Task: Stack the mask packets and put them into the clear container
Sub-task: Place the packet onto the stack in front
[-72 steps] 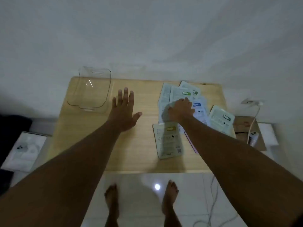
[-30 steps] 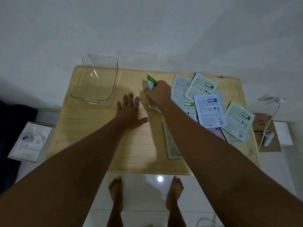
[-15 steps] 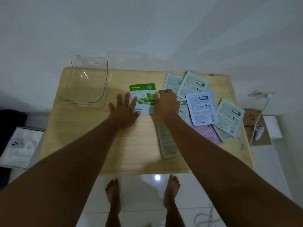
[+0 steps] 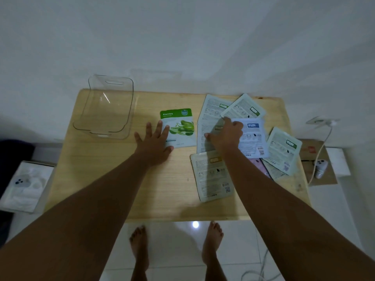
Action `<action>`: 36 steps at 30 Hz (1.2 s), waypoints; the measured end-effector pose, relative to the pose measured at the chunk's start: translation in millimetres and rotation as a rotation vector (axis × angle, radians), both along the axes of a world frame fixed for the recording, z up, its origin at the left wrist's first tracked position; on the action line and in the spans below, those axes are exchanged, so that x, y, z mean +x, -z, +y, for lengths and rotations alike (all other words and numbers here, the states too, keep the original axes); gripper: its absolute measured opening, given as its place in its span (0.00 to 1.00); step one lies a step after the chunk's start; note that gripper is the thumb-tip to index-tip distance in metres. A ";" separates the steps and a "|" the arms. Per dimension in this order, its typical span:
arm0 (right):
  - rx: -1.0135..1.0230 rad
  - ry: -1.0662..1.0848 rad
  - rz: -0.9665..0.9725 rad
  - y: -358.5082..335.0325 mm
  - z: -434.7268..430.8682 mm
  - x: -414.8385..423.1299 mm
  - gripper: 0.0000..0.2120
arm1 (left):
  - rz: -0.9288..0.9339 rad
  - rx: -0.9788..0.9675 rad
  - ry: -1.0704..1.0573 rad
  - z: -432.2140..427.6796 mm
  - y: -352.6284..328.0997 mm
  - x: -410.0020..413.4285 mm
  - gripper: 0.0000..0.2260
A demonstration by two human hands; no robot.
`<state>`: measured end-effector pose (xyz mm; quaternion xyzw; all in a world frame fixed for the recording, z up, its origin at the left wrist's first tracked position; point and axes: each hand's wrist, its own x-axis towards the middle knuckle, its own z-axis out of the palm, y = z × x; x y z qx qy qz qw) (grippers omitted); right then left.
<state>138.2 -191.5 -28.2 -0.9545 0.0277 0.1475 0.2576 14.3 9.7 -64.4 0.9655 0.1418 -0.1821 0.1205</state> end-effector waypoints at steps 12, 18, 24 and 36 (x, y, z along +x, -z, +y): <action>0.295 -0.038 -0.171 -66.9 23.9 35.6 0.08 | -0.011 -0.046 0.041 2.4 -4.2 -0.2 0.36; 0.073 -0.227 0.036 -62.6 85.4 30.0 0.11 | -0.031 -0.046 0.036 2.3 -5.1 -0.4 0.35; 0.182 -0.255 0.043 -33.1 122.4 3.8 0.23 | -0.033 -0.078 0.040 4.1 -2.5 1.3 0.36; -0.208 -0.603 -0.074 0.4 69.3 -28.2 0.18 | -0.092 -0.158 -0.028 -0.1 -7.6 -1.1 0.33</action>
